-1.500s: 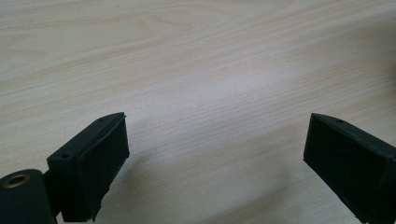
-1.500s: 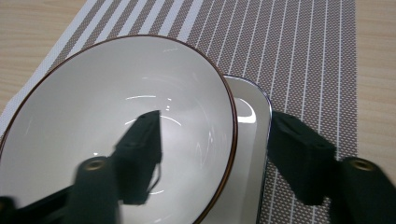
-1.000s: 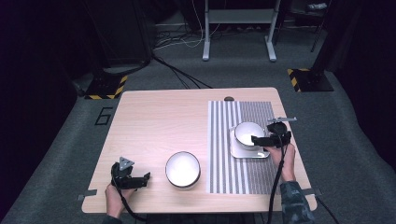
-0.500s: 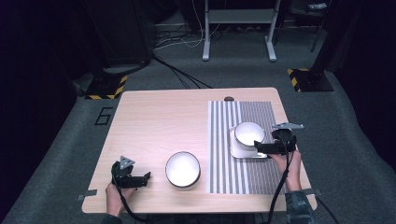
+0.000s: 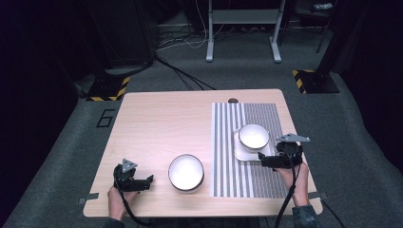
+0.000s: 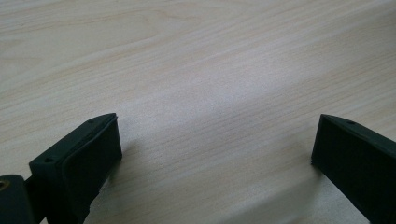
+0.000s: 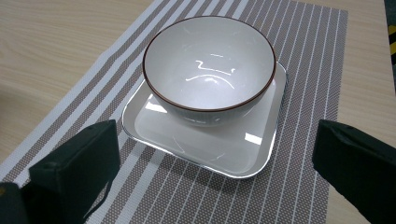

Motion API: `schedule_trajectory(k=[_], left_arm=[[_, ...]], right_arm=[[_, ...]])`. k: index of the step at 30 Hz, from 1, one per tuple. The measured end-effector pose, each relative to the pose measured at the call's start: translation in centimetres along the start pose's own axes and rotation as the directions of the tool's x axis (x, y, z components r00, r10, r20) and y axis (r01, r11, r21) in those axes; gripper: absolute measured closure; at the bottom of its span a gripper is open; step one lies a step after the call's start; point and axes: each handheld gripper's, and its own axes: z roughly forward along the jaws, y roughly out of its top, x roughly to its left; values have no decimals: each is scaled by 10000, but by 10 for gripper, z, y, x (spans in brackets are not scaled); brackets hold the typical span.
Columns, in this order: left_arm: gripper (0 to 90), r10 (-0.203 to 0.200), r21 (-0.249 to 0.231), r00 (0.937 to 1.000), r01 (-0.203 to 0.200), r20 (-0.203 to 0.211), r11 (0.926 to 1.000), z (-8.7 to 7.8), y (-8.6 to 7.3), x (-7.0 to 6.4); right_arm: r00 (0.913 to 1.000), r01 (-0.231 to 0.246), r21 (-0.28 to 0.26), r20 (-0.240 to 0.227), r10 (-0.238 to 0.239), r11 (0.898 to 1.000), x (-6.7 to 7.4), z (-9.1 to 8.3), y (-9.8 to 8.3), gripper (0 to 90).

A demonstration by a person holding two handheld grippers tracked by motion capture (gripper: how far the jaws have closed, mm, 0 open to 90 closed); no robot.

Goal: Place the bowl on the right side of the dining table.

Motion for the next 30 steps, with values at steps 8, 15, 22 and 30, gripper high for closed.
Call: schedule_trajectory(k=[8, 15, 22, 30], left_arm=[[12, 22, 9, 10000, -22, 19, 10000, 0, 0, 0], [12, 17, 5, 10000, -17, 4, 10000, 0, 0, 0], [12, 39, -5, 10000, -39, 10, 10000, 0, 0, 0], [12, 37, 0, 10000, -37, 16, 10000, 0, 0, 0]], right_arm=[[10000, 78, -91, -19, -79, 9999, 3, -10, -13, 4], [9999, 157, -77, 61, -157, 9998, 4, -14, -22, 4], [9996, 252, -34, 130, -251, 9997, 7, -17, -31, 4], [9996, 163, 65, 213, -165, 9998, 8, -17, -40, 4]])
